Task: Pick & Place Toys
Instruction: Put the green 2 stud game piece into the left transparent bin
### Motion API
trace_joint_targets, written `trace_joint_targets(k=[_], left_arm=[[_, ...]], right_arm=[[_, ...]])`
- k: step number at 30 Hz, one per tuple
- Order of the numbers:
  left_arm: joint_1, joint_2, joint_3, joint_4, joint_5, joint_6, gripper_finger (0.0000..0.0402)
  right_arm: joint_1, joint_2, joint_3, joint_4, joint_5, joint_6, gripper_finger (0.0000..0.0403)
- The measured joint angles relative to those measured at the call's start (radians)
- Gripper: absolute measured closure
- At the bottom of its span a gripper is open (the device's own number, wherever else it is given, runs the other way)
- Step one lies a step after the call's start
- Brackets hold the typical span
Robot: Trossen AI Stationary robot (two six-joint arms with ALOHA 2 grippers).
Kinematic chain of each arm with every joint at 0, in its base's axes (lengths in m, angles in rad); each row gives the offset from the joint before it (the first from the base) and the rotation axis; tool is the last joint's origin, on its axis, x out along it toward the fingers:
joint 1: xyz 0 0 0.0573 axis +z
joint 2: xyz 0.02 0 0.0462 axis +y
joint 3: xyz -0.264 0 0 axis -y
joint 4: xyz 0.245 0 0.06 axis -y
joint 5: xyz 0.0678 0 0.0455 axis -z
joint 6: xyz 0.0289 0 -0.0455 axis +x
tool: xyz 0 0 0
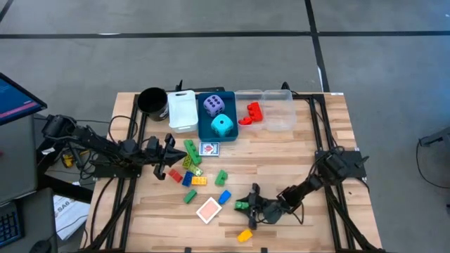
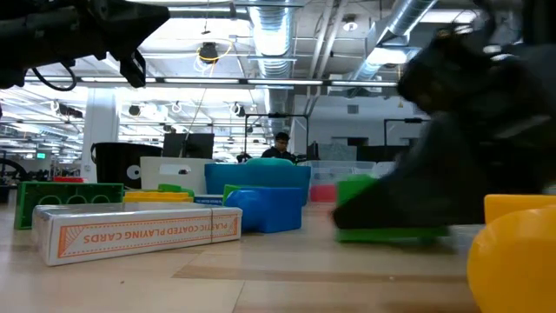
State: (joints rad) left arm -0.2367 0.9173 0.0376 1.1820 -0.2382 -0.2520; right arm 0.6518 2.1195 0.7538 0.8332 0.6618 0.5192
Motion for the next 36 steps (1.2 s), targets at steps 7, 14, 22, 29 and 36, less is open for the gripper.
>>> trace_joint_targets(k=[7,14,22,29,36], left_arm=[[0.0,0.0,0.0,-0.001,0.0,0.0,0.0399],[0.0,0.0,0.0,-0.003,0.0,0.0,0.0399],[0.0,0.0,0.0,-0.054,-0.027,0.0,0.0399],[0.0,0.0,0.0,-0.061,-0.033,0.0,0.0399],[0.0,0.0,0.0,-0.067,-0.032,0.0,0.0399]], right_arm=[[-0.032,-0.202,-0.044,-0.179,0.077,-0.008,0.0273],[-0.128,-0.414,-0.099,-0.285,0.086,-0.096,0.0273],[-0.293,-0.615,-0.107,-0.462,0.088,-0.231,0.0273],[-0.541,-0.714,-0.106,-0.49,-0.047,-0.368,0.0273],[-0.81,-0.725,-0.106,-0.476,-0.259,-0.423,0.0273]])
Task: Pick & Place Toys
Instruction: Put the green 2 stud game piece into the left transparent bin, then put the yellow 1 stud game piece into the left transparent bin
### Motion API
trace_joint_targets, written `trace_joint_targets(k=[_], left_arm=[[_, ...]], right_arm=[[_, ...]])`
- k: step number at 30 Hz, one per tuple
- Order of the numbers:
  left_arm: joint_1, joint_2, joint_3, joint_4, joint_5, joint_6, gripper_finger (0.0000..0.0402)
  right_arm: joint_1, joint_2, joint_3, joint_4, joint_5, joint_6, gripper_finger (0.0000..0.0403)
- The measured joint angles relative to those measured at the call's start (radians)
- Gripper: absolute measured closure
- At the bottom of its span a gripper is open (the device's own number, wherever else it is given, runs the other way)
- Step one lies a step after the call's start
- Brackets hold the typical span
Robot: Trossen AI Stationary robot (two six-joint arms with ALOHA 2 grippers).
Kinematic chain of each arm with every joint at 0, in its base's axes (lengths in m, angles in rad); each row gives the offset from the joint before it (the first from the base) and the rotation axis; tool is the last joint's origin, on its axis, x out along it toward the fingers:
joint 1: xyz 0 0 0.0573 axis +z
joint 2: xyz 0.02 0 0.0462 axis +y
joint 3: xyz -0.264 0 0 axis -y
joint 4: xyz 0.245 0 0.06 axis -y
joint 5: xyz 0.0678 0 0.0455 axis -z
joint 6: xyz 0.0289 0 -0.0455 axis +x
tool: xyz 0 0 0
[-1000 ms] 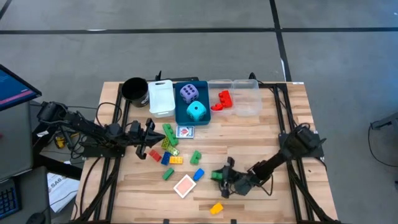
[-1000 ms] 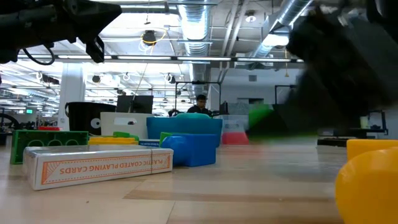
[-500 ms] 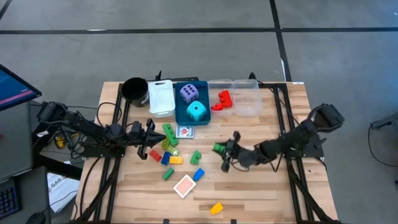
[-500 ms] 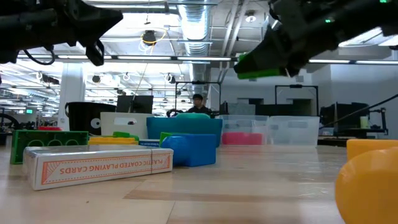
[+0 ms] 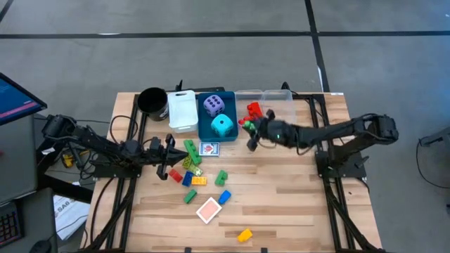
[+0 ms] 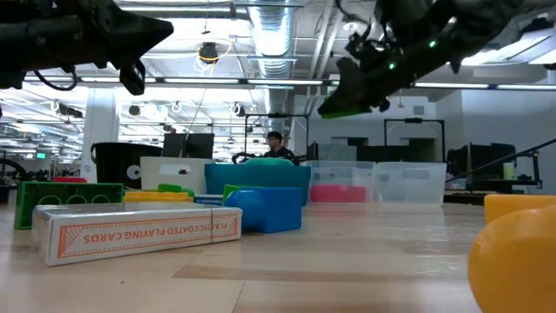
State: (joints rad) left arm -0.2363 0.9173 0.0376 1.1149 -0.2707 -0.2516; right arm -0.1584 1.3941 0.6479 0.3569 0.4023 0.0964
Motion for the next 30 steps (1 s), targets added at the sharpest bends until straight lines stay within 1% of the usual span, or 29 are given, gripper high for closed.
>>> trace_joint_targets(k=[5,9,11,18,21,25,30], left_arm=[[0.0,0.0,0.0,-0.001,0.0,0.003,0.0399],[0.0,0.0,0.0,-0.002,0.0,0.007,0.0399],[0.0,0.0,0.0,-0.008,0.0,0.007,0.0399],[0.0,0.0,0.0,-0.045,0.0,0.007,0.0399],[0.0,0.0,0.0,-0.045,0.0,0.007,0.0399],[0.0,0.0,0.0,-0.044,0.0,0.007,0.0399],[0.0,0.0,0.0,-0.033,0.001,0.001,0.0399]], right_arm=[[-0.161,0.001,0.0,0.011,-0.127,-0.003,0.0273],[-0.248,0.002,0.0,0.041,-0.226,-0.002,0.0268],[-0.265,0.002,0.001,0.05,-0.247,-0.002,0.0265],[-0.275,0.002,0.001,0.05,-0.25,-0.019,0.0259],[-0.274,0.002,0.001,0.052,-0.255,-0.026,0.0241],[-0.284,0.002,0.002,0.065,-0.308,-0.004,0.0199],[-0.291,0.002,0.002,0.088,-0.327,0.009,0.0152]])
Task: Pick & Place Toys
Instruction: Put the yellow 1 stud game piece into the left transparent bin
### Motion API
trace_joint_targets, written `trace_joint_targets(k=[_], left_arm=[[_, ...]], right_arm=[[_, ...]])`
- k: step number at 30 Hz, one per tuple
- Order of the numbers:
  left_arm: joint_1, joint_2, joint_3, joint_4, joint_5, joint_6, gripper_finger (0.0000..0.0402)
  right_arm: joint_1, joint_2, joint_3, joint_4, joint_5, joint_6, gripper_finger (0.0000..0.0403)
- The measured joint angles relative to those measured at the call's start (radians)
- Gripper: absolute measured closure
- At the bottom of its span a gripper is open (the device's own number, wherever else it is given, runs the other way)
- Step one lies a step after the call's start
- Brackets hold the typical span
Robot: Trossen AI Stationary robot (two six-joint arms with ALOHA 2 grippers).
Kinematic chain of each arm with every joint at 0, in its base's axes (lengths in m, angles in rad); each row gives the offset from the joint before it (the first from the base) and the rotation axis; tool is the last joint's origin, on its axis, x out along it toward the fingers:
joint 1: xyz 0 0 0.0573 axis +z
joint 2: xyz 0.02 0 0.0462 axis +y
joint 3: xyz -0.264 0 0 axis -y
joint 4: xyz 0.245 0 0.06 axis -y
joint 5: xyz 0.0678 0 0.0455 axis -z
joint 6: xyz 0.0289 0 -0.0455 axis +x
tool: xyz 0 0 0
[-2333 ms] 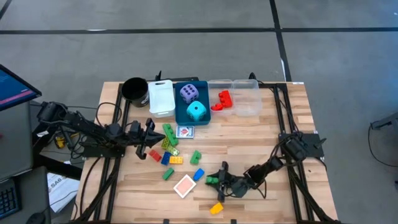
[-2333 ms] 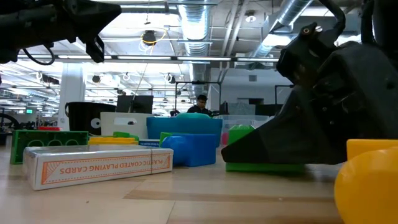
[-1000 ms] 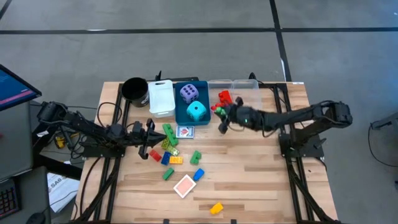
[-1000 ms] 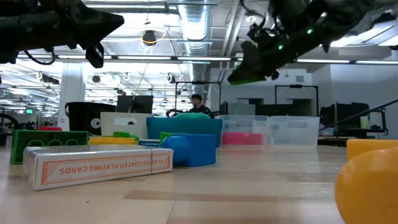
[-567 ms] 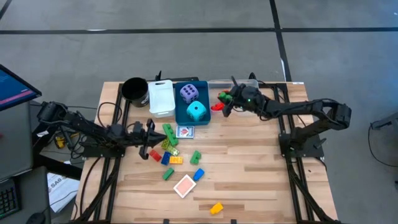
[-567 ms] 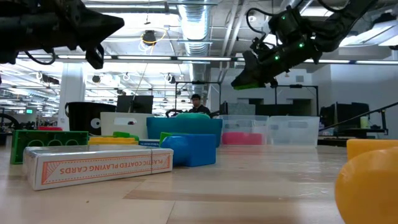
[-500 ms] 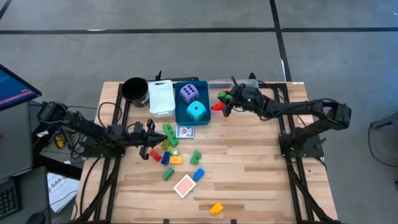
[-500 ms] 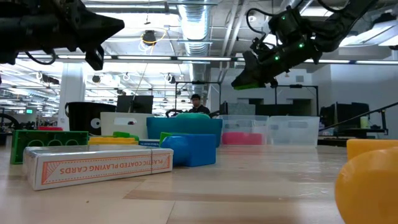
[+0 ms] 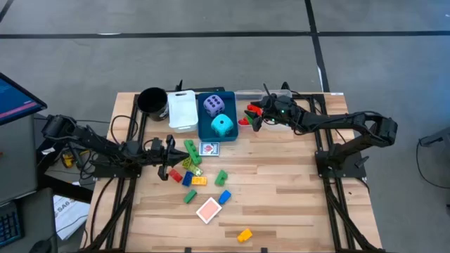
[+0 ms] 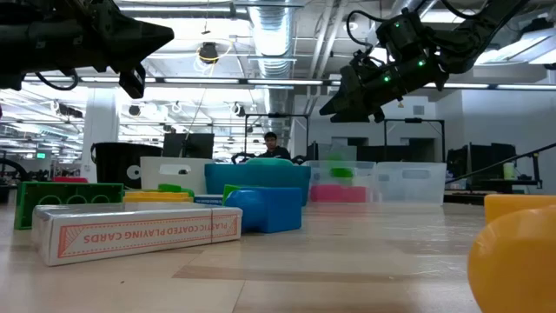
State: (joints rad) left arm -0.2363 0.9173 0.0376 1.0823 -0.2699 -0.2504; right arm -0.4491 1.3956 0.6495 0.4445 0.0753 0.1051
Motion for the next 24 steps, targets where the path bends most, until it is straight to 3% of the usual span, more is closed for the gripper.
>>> trace_joint_targets(k=[6,11,14,18,24], left_arm=[[0.0,0.0,0.0,-0.001,0.0,-0.001,0.0399],[0.0,0.0,0.0,-0.001,0.004,-0.006,0.0399],[0.0,0.0,0.0,-0.001,0.01,-0.124,0.0399],[0.0,0.0,0.0,-0.002,0.049,-0.241,0.0396],[0.0,0.0,0.017,-0.018,0.057,-0.278,0.0365]], right_arm=[[0.048,0.0,0.0,0.025,0.0,-0.003,0.0141],[0.197,0.0,0.0,0.024,0.0,-0.009,0.0143],[0.313,0.0,0.0,0.024,0.022,-0.004,0.0143],[0.481,0.0,0.0,0.024,0.137,0.008,0.0143],[0.677,0.0,0.0,0.023,0.333,0.008,0.0143]])
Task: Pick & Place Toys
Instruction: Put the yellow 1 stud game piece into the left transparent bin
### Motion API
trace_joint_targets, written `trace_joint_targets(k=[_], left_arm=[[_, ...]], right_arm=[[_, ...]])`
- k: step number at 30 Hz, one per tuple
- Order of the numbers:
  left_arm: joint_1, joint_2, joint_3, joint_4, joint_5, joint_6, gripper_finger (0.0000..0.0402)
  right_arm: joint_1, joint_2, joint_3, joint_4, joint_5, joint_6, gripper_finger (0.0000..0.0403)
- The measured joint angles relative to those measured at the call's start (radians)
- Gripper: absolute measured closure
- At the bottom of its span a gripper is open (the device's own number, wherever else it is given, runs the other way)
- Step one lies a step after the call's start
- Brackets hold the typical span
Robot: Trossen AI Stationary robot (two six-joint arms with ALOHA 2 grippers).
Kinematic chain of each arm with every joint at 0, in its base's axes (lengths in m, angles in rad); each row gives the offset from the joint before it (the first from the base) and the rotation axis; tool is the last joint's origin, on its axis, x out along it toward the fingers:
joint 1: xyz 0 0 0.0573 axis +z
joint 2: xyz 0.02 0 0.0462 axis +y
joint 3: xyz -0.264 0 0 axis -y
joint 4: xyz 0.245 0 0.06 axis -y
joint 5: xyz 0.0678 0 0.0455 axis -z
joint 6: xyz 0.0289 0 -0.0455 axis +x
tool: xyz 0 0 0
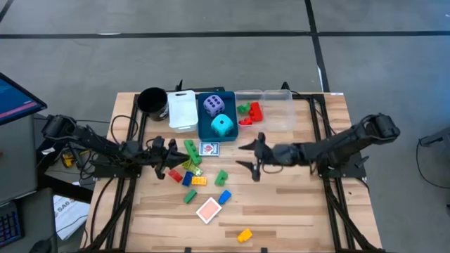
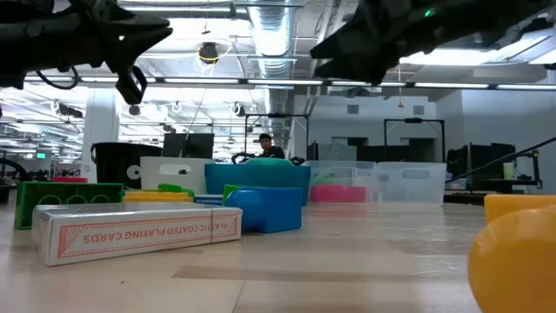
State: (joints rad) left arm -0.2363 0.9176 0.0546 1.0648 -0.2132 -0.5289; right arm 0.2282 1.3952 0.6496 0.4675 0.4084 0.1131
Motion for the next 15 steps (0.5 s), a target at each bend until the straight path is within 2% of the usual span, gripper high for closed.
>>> trace_joint_targets(k=[5,9,15], left_arm=[[0.0,0.0,0.066,-0.122,0.002,0.034,0.0318],[0.0,0.018,0.135,-0.227,0.01,0.139,0.0283],[0.0,0.117,0.21,-0.258,-0.005,0.309,0.0244]], right_arm=[[0.092,0.0,0.0,-0.026,0.111,0.016,0.0143],[0.129,0.0,0.0,-0.03,0.145,0.026,0.0143],[0.146,0.0,0.0,-0.063,0.183,0.061,0.0143]])
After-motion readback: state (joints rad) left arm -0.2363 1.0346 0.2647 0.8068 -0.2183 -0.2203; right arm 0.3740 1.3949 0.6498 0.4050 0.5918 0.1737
